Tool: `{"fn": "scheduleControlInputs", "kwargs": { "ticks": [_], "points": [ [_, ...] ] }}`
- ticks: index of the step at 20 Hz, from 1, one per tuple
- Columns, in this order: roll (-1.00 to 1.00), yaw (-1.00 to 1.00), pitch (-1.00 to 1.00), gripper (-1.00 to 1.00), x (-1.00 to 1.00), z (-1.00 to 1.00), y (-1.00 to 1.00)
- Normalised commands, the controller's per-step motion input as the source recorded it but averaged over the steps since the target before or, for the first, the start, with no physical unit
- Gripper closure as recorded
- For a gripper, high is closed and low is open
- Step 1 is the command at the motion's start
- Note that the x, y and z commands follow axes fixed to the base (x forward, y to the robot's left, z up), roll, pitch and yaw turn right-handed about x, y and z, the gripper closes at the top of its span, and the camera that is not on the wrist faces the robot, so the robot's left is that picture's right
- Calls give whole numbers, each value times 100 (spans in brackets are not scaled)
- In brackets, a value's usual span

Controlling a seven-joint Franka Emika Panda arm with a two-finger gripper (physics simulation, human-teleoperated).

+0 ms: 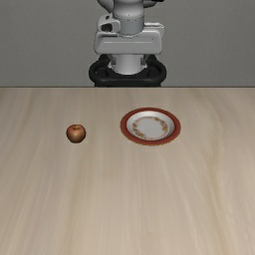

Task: Pick the apple on the table and place it on the plate

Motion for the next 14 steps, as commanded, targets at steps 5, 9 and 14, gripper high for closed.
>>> {"fn": "scheduleControlInputs", "kwargs": {
  "ticks": [5,9,14],
  "points": [
    [0,0,0,-100,0,0,-100],
    [0,0,0,-100,0,0,-100],
    [0,0,0,-100,0,0,-100]
  ]
}}
